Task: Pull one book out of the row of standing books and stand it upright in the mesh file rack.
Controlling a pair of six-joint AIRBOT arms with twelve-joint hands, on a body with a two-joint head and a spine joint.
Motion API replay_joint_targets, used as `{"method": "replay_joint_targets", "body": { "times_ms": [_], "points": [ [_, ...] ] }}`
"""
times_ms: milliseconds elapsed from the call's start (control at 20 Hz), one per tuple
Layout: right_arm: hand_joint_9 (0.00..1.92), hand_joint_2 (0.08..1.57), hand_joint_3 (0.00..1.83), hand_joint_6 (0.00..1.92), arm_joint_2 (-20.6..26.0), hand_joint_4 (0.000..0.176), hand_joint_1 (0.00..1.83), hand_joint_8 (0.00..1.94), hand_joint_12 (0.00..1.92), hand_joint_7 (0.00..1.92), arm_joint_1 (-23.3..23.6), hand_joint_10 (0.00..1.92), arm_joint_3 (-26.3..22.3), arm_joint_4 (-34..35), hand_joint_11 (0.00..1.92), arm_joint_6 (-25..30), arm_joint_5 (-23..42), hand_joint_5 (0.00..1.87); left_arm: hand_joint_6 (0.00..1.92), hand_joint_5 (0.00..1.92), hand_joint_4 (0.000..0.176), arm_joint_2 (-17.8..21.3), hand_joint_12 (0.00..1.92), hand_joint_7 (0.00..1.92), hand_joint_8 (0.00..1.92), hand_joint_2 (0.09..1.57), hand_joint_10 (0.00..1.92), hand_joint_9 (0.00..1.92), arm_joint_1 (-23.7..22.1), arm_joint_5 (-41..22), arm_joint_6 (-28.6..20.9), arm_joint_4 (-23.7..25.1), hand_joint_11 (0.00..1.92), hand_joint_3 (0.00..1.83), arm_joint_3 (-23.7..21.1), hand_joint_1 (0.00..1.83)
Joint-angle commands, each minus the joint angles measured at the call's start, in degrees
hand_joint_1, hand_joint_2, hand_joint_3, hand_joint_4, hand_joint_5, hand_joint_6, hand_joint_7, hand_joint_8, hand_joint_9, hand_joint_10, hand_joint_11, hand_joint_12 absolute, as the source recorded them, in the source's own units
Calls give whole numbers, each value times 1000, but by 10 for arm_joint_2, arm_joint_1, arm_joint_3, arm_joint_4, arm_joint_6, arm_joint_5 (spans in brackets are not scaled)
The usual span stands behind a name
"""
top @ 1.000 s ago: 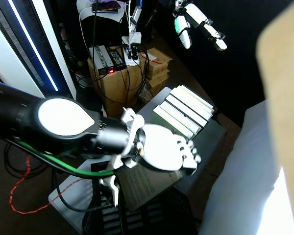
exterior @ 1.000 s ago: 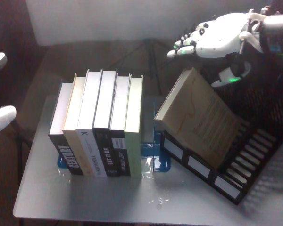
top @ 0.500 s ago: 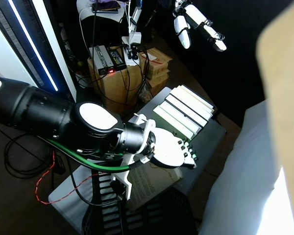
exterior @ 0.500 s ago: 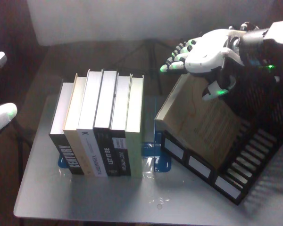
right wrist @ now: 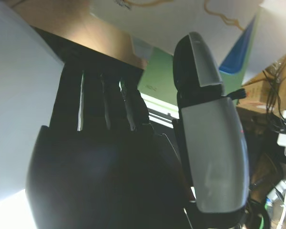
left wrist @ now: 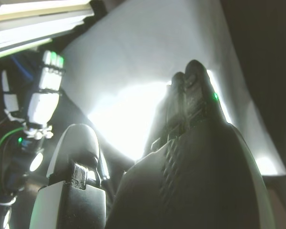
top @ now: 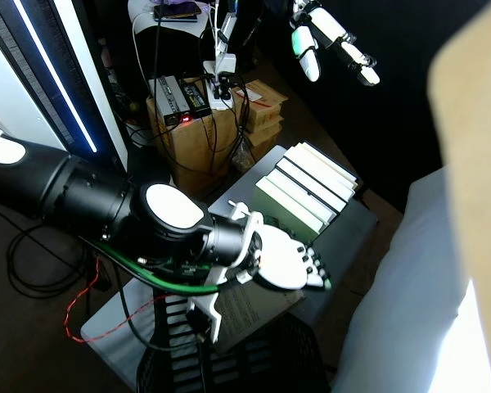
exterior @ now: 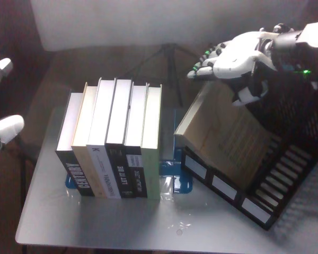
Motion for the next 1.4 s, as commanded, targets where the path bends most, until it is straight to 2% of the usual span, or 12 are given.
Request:
{"method": "replay_joint_targets", "body": {
  "times_ms": [0, 200, 300, 450, 550, 700, 800, 950, 1050, 1100, 1200, 1350],
  "points": [
    [0, 1256, 0, 0, 7, 0, 1059, 0, 414, 0, 2, 0, 6, -32, 1, 29, -13, 0, 6, 21, 0, -1, 0, 0, 0, 1434, 0, 0, -6, -68, -4, -3, 0, 4, 7, 378],
    [73, 1250, 0, 0, 7, 0, 1096, 0, 1054, 0, 1, 20, 9, -51, 0, 48, -12, 0, 1, 7, 0, -4, 0, 0, 0, 1438, 0, 0, -6, -66, -4, -4, 0, 4, 8, 395],
    [85, 1256, 1, 0, 7, 0, 1095, 0, 1183, 0, -1, 18, 10, -51, 0, 49, -10, 0, 1, 3, 0, -4, 0, 0, 0, 1439, 0, 0, -6, -68, -4, -5, 0, 4, 8, 395],
    [82, 1245, 0, 2, 7, 0, 1102, 0, 1008, 0, -1, 12, 9, -52, 0, 49, -3, 5, 4, 11, 0, -4, 0, 0, 0, 1437, 0, 0, -6, -68, -4, -5, 0, 2, 9, 380],
    [99, 1257, 2, 0, 7, 0, 1081, 0, 1244, 0, -1, 14, 7, -52, 0, 49, 5, 0, 3, 9, 0, -5, 0, 0, 0, 1442, 0, 0, -6, -69, -5, -5, 0, 4, 10, 409],
    [221, 1285, 6, 21, 7, 0, 1052, 44, 1197, 188, -1, 62, 8, -54, 0, 49, 10, 63, 11, 29, 0, -6, 0, 0, 0, 1438, 0, 0, -6, -69, -5, -7, 0, 1, 10, 430],
    [339, 1293, 2, 58, 8, 0, 1157, 26, 1355, 287, -1, 84, 12, -54, 0, 51, 12, 255, 11, 32, 0, -6, 0, 0, 0, 1439, 0, 0, -6, -70, -5, -7, 0, 2, 10, 394],
    [485, 1316, 8, 71, 8, 0, 1191, 38, 1508, 395, -1, 131, 13, -54, 30, 57, 14, 363, 12, 39, 0, -6, 0, 0, 0, 1438, 0, 0, -6, -70, -5, -9, 0, 1, 10, 383],
    [487, 1295, 0, 189, 8, 0, 1206, 71, 1622, 553, -1, 645, 11, -54, 150, 59, 15, 409, 5, 23, 0, -6, 0, 0, 0, 1436, 0, 0, -6, -70, -5, -10, 0, 0, 10, 419],
    [442, 1288, 0, 356, 8, 0, 1230, 95, 1685, 582, -1, 874, 9, -54, 173, 59, 15, 370, 5, 25, 0, -6, 0, 0, 0, 1442, 0, 0, -6, -71, -5, -10, 0, 2, 10, 421],
    [393, 1318, 3, 297, 13, 0, 1233, 51, 1641, 546, 1, 794, 4, -54, 127, 63, 15, 317, 7, 29, 0, -6, 0, 0, 0, 1445, 0, 0, -6, -71, -5, -10, 0, 3, 9, 441],
    [424, 1306, 0, 152, 32, 0, 1245, 14, 1619, 570, 8, 688, -16, -54, 100, 64, 15, 382, 5, 25, 0, -6, 0, 0, 0, 1446, 0, 0, -6, -71, -5, -11, 0, 3, 8, 427]
  ]
}}
